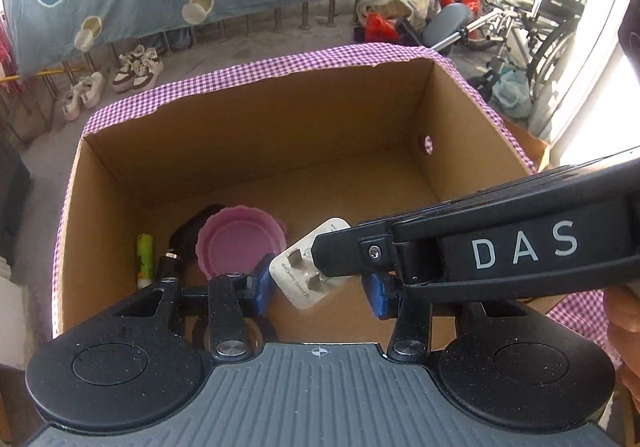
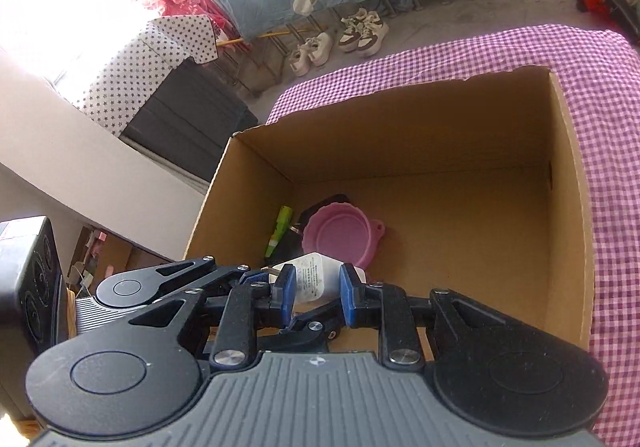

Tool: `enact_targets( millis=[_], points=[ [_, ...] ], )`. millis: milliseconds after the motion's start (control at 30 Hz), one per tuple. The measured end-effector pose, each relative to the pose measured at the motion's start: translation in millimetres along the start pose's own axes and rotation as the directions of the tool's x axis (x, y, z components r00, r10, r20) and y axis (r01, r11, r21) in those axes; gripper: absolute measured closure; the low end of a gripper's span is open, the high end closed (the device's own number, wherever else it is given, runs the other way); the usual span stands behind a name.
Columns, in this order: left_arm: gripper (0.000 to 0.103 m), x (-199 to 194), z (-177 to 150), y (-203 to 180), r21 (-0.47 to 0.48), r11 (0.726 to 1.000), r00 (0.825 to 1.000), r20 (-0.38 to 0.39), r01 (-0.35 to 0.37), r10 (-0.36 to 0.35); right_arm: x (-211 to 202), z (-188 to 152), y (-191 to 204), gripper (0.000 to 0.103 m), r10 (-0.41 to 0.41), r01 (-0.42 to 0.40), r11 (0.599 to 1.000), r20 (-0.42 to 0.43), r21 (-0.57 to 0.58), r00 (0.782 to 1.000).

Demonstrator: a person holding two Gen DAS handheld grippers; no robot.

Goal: Organize rigid objects
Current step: 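Carry the white charger into the box and open the right gripper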

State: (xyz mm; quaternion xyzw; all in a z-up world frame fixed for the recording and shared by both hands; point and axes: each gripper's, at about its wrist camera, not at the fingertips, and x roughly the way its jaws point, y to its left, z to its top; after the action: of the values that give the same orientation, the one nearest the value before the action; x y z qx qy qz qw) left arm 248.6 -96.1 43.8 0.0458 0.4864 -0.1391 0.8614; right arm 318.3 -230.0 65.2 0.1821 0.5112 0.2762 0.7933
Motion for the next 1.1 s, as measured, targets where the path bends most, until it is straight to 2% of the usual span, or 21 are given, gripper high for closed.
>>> enact_targets(
  millis=[67,367,567,700,867,967,1100],
  points=[
    [0.058,13,3,5,-0.023,1.000,0.998,-0.055,0.013,-0.014,12,2,-9,0.077,-0.003,0.004,1.000,-0.041,0.023,0.999],
    [0.058,35,2,5,-0.020,1.000,0.984,-0.178,0.004,-0.008,40,2,-25,0.077,-0.030,0.036,0.998,-0.132,0.045,0.991],
    [0.049,30,6,11,-0.017,1.000,0.982,-0.187,0.026,-0.029,40,1,-29,0.076,-0.051,0.059,0.997,-0.128,0.058,0.990],
    [0.048,16,5,12,-0.034,0.999,0.990,-0.138,0.027,-0.031,22,0,-25,0.076,-0.064,0.068,0.996,-0.071,0.057,0.995],
    [0.039,-31,-1,12,-0.031,0.999,1.000,-0.011,0.025,-0.026,-32,-16,-11,0.076,-0.026,0.023,0.999,0.071,0.048,0.997],
    [0.031,-73,-15,12,-0.003,1.000,0.996,0.091,0.003,-0.003,-81,-42,7,0.076,-0.008,0.008,1.000,0.186,0.005,0.983],
    [0.025,-118,-43,19,-0.010,1.000,0.980,0.198,0.003,-0.001,-133,-82,28,0.076,0.030,-0.016,0.999,0.304,-0.049,0.952]
  ],
)
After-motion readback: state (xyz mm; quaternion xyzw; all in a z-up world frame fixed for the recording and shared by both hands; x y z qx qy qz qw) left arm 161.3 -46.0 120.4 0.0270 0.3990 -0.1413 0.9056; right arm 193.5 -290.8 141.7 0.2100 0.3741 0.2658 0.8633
